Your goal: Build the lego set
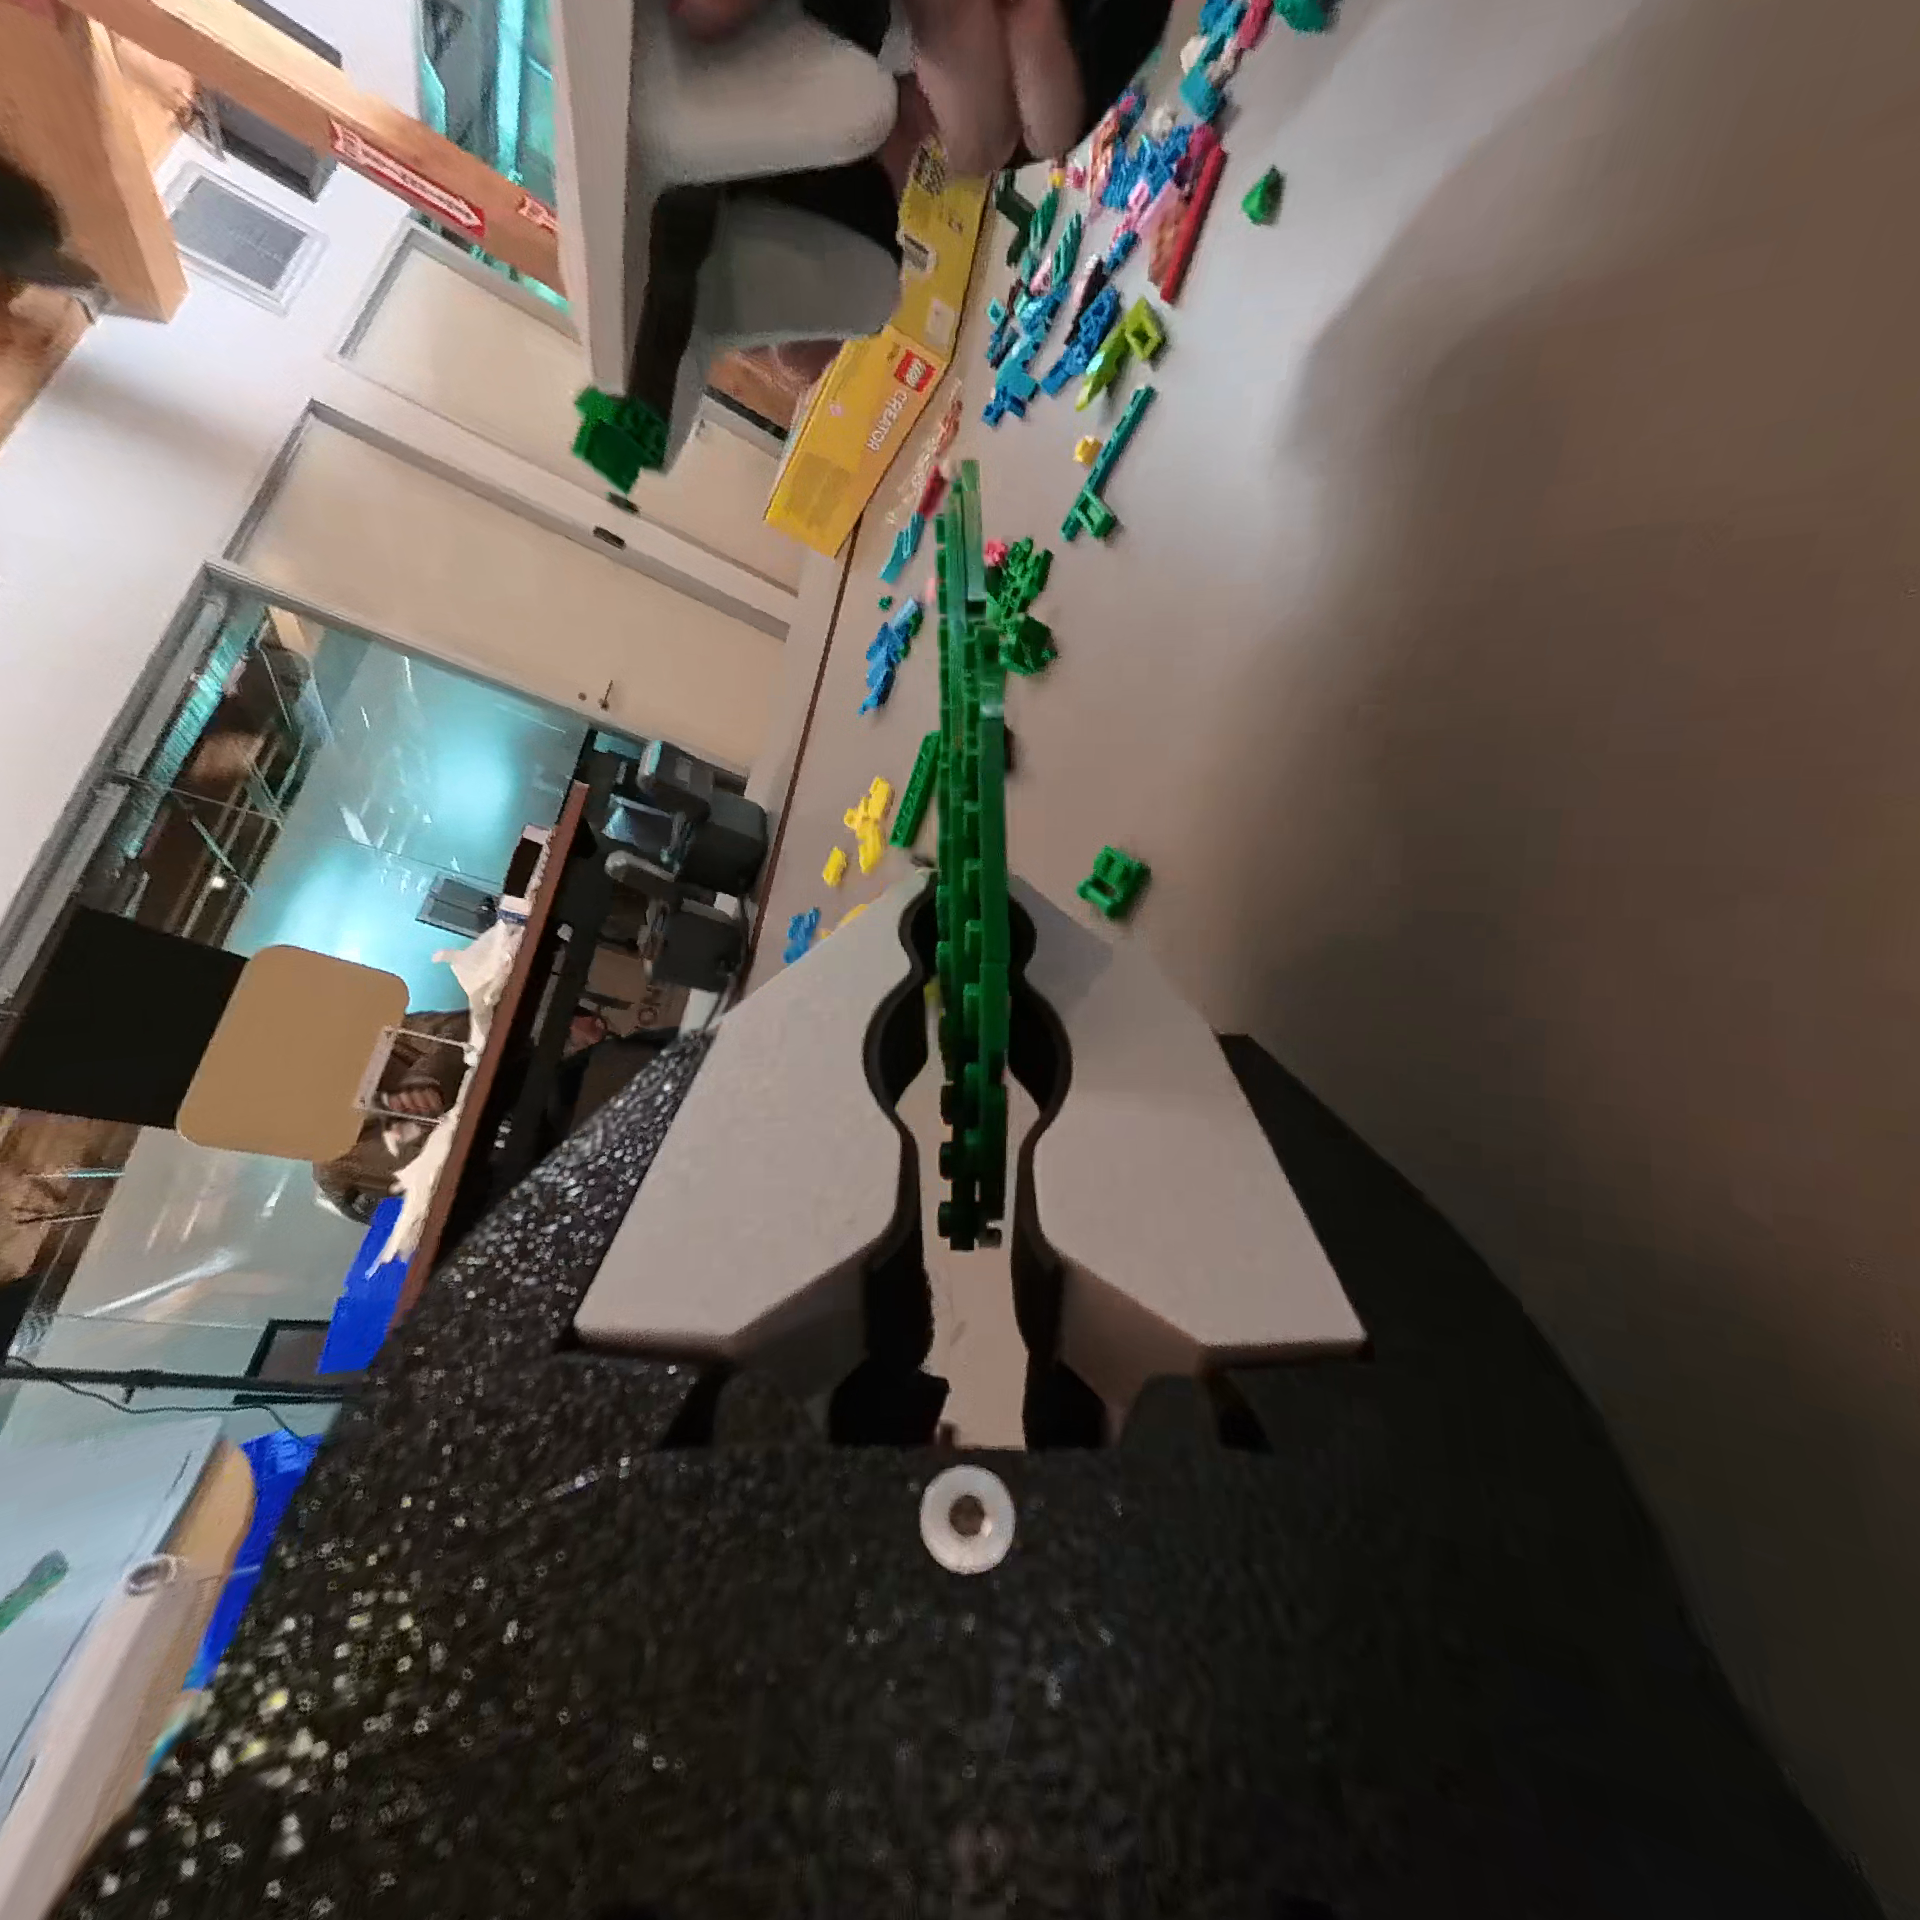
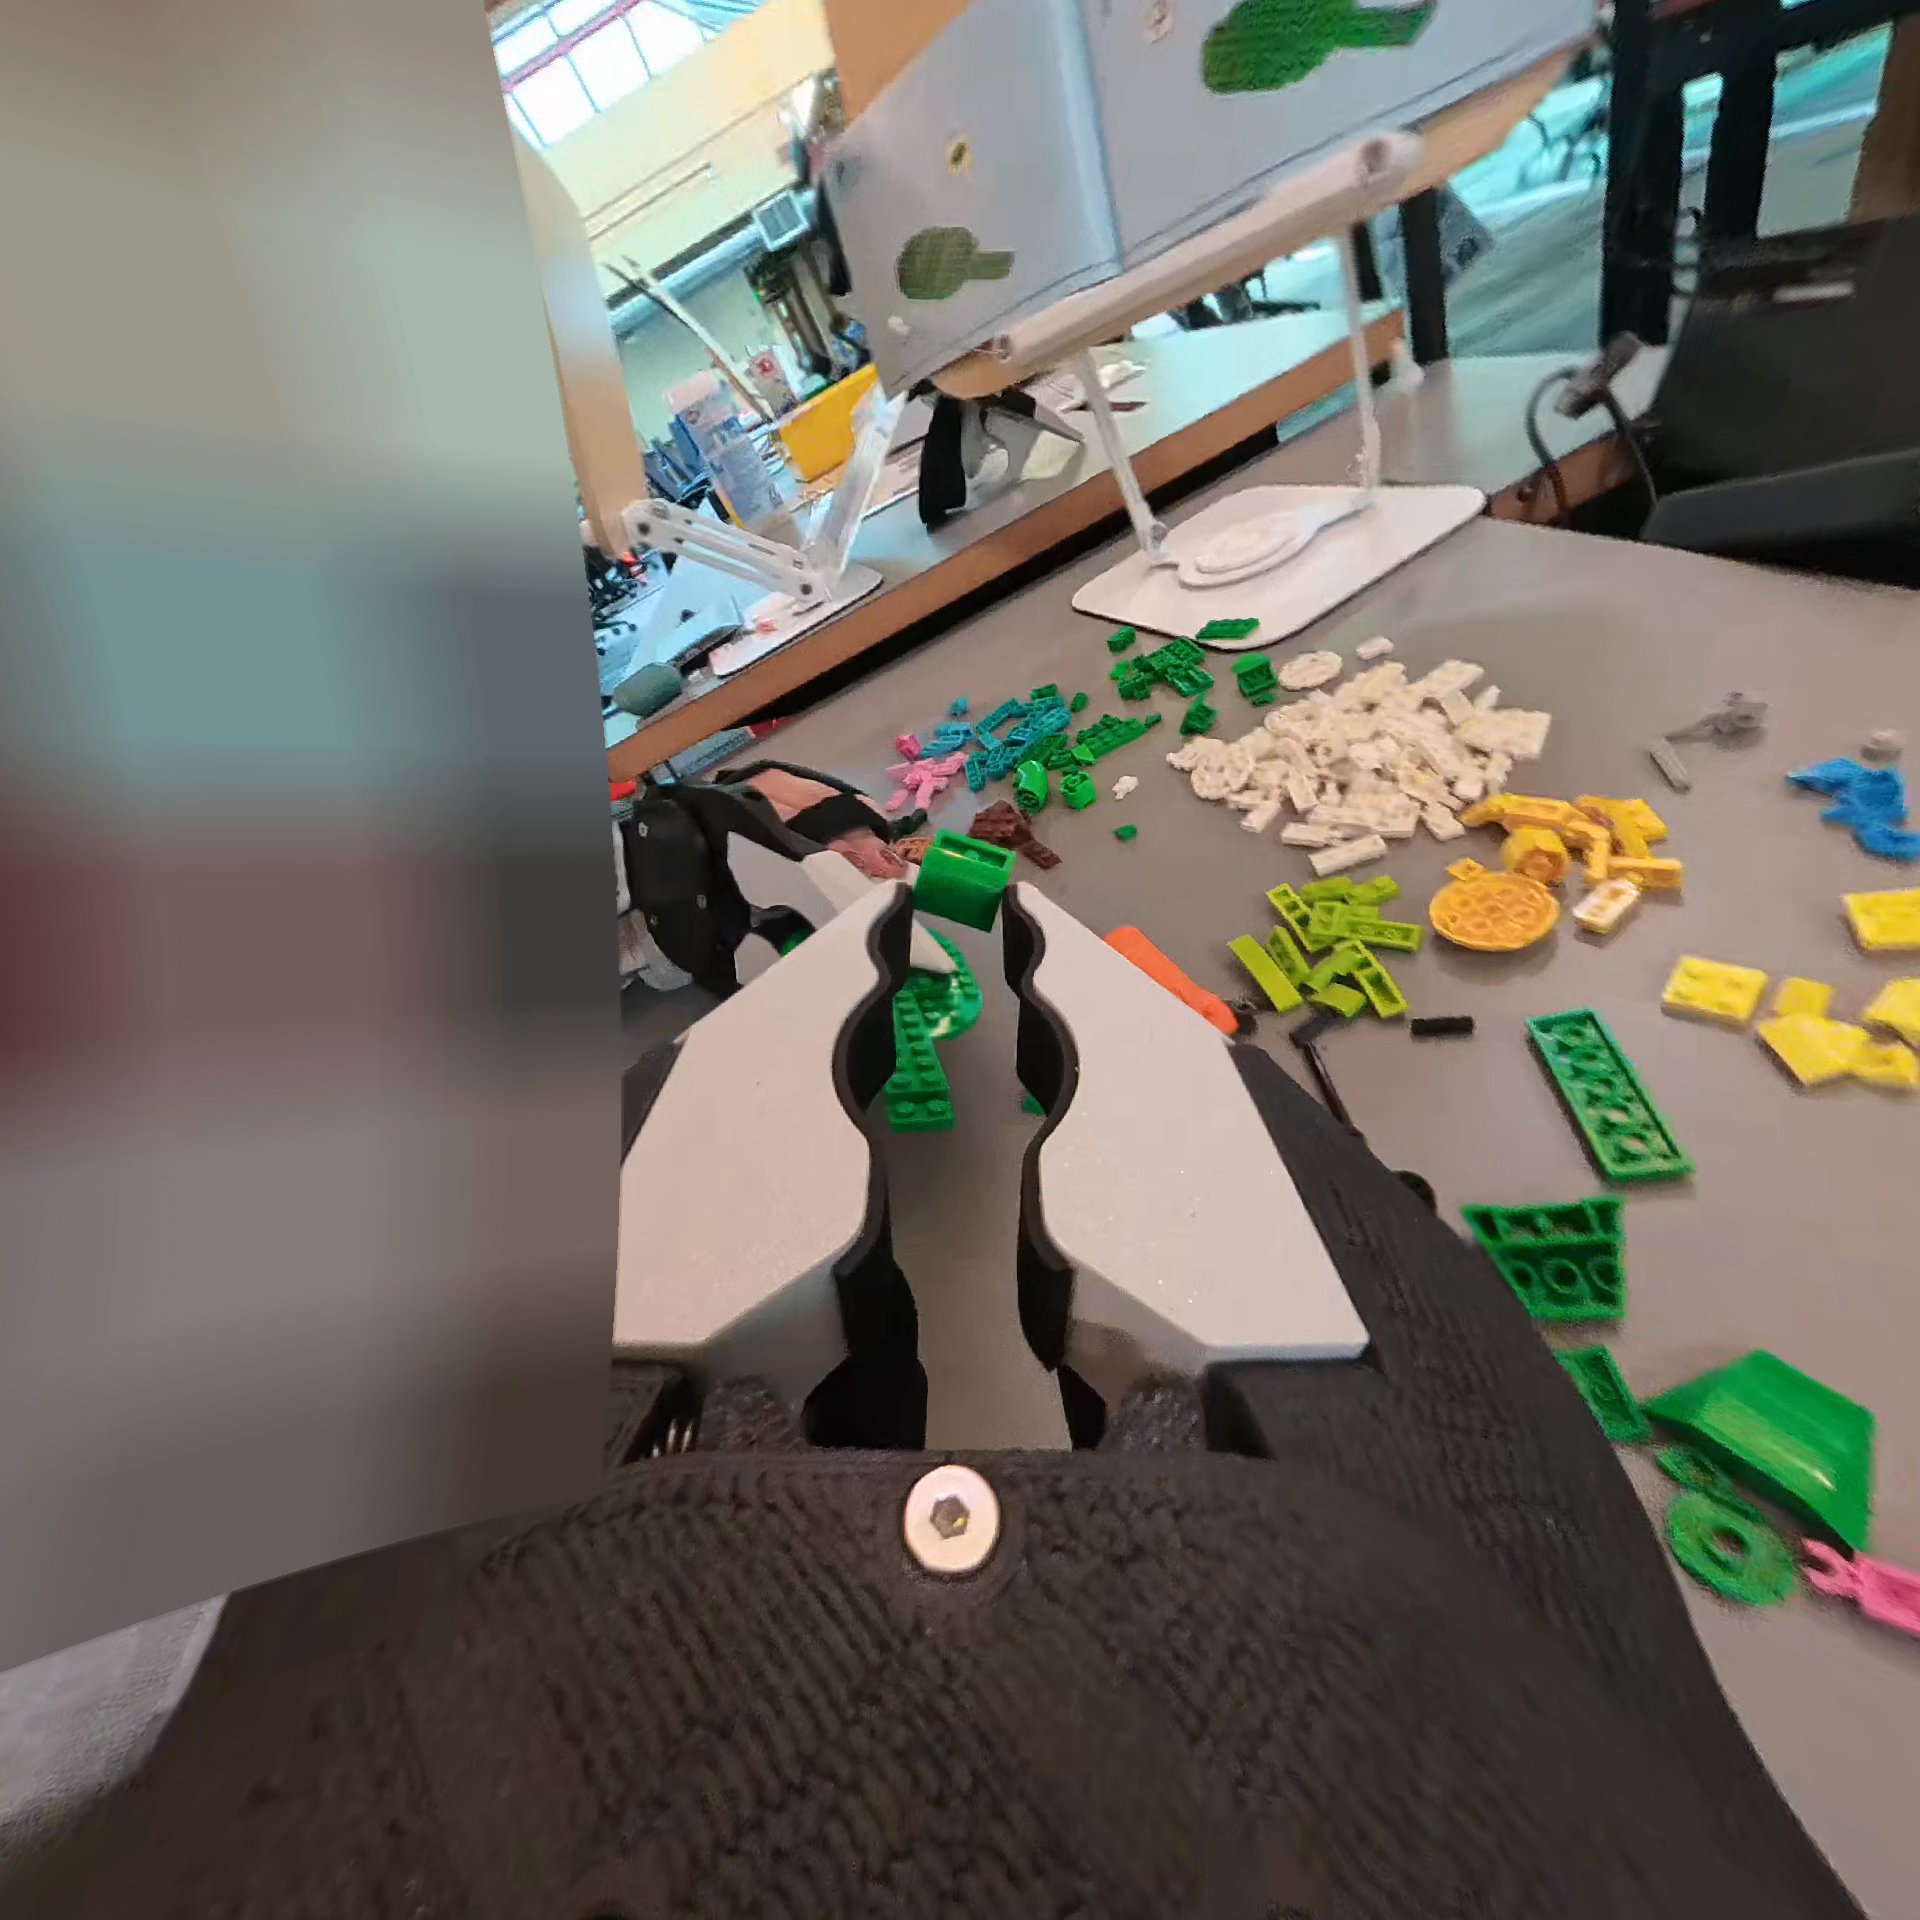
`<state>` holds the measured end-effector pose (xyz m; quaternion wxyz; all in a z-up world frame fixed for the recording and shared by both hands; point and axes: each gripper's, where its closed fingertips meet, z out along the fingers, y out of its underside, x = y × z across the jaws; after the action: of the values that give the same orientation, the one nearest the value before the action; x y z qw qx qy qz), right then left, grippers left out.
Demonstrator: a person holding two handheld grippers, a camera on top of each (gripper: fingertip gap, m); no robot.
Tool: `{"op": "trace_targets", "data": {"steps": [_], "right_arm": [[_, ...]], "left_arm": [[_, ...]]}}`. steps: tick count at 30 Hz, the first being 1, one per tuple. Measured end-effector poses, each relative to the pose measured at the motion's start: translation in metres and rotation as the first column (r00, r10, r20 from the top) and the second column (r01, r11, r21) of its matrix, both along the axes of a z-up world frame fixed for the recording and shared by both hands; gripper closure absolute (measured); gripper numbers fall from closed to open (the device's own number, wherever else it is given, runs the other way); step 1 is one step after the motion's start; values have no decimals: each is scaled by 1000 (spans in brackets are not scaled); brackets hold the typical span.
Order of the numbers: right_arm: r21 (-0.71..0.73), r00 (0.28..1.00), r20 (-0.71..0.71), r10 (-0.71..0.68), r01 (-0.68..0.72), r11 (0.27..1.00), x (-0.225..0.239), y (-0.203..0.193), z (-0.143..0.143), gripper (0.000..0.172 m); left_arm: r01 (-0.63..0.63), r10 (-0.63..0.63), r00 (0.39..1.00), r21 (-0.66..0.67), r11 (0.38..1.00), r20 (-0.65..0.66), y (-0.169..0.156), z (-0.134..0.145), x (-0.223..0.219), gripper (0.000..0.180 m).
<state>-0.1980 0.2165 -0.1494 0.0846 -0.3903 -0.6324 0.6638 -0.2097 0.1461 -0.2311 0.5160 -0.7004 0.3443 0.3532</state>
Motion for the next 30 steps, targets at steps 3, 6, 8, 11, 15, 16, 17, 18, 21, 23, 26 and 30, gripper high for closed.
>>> {"op": "trace_targets", "data": {"steps": [3, 6, 8, 11, 15, 16, 17, 18, 21, 23, 26, 30], "right_arm": [[7, 1000, -27, 14, -14, 1000, 2, -21, -5, 156], [133, 999, -33, 23, -18, 991, 5, -36, -23, 156], [213, 997, -68, 27, -12, 977, 7, -39, -30, 156], [201, 995, -89, 33, -15, 980, 11, -41, -27, 156], [160, 996, -92, -17, 32, 987, 7, -37, -21, 156], [162, 996, -82, -24, 37, 986, 6, -36, -21, 156], [170, 997, -73, -24, 36, 985, 6, -36, -22, 156], [178, 998, -68, -20, 32, 984, 7, -36, -24, 156], [175, 999, -34, 17, -11, 985, 12, -39, -28, 156], [145, 999, 8, 50, -51, 988, 16, -41, -31, 156], [94, 995, 65, 82, -88, 992, 18, -42, -36, 156], [113, 994, 40, 104, -108, 988, 20, -41, -38, 156]], "left_arm": [[49, -48, 999, -45, 998, 26, -15, -8, 4, 175], [51, -50, 999, -64, 997, 19, -26, -9, 1, 174], [92, -92, 996, -39, 995, 14, -30, -3, 5, 175], [104, -102, 993, -27, 994, 63, -29, 2, 4, 175], [59, -57, 998, -41, 997, 40, -27, -2, -4, 175], [66, -65, 997, -37, 997, 40, -26, -1, -1, 175], [81, -79, 996, -32, 996, 47, -26, 0, 2, 175], [84, -82, 995, -28, 996, 54, -26, 1, 4, 175], [52, -51, 998, -29, 998, 35, -25, 1, 1, 174], [26, -26, 1000, -40, 999, 14, -25, 0, -2, 175], [29, -29, 1000, -52, 998, 3, -25, -2, 0, 175], [39, -39, 999, -39, 999, -22, -25, 0, 2, 175]]}}
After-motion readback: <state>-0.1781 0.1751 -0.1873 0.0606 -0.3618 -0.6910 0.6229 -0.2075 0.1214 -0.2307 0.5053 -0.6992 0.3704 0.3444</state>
